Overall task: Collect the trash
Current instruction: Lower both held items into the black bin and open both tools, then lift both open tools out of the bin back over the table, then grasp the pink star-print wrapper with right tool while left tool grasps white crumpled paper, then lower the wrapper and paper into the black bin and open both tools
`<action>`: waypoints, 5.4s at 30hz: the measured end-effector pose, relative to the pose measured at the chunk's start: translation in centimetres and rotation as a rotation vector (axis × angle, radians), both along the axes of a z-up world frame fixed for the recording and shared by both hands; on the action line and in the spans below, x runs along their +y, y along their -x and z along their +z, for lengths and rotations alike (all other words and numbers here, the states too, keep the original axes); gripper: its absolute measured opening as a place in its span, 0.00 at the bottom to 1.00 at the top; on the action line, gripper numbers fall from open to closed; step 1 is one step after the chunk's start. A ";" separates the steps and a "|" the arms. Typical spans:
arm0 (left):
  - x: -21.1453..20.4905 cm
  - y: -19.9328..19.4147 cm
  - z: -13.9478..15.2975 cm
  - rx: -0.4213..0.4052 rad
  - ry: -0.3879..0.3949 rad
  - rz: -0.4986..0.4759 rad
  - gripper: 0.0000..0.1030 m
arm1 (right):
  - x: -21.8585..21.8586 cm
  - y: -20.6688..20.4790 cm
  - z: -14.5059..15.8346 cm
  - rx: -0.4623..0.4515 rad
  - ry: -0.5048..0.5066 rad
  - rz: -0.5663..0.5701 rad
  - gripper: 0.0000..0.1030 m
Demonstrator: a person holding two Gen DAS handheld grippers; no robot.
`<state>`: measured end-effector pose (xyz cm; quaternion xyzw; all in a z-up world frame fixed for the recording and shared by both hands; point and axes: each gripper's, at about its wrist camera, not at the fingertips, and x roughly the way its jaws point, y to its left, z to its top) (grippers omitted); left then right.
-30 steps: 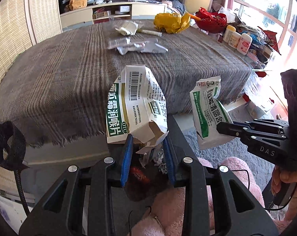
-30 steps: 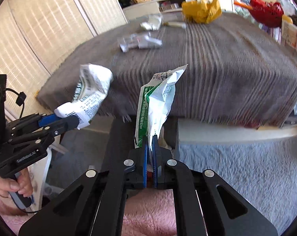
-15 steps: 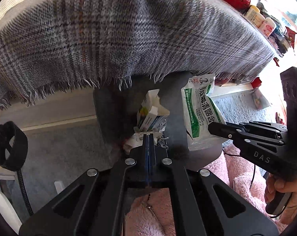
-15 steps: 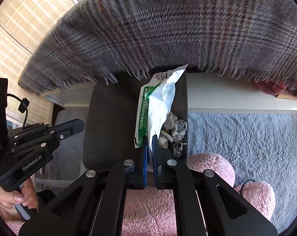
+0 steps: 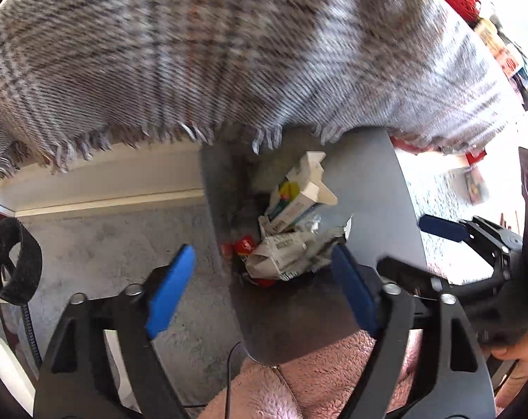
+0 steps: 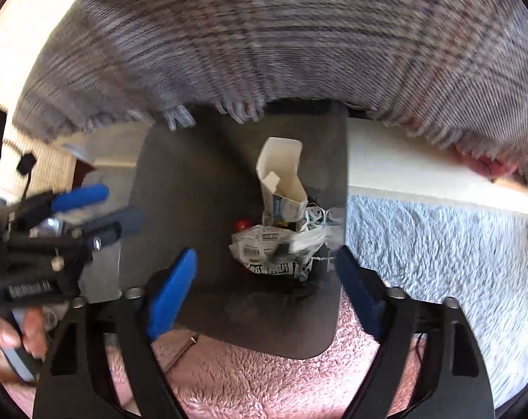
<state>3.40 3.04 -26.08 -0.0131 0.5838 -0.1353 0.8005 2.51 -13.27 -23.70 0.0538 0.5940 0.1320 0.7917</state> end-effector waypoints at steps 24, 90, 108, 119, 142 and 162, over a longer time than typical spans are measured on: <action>0.5 -3.2 12.5 -0.207 -0.002 0.014 0.92 | -9.0 -2.3 11.3 -0.217 -0.083 -0.168 0.96; -1.0 -14.6 14.6 -0.218 0.004 -0.007 0.92 | -0.5 -19.4 14.2 -0.231 -0.175 0.184 0.19; -6.4 -17.4 14.0 -0.233 0.055 -0.090 0.87 | -8.6 -18.2 16.1 -0.308 -0.123 0.022 0.19; -8.1 -17.9 13.5 -0.224 0.023 -0.111 0.24 | -10.7 -17.2 14.8 -0.284 -0.163 -0.019 0.19; -5.9 -4.3 18.1 -0.353 0.005 -0.119 0.12 | -7.3 -4.6 18.3 -0.356 -0.121 -0.001 0.19; -3.6 3.4 9.3 -0.203 -0.008 -0.121 0.12 | -4.6 3.9 9.6 -0.178 -0.153 -0.008 0.19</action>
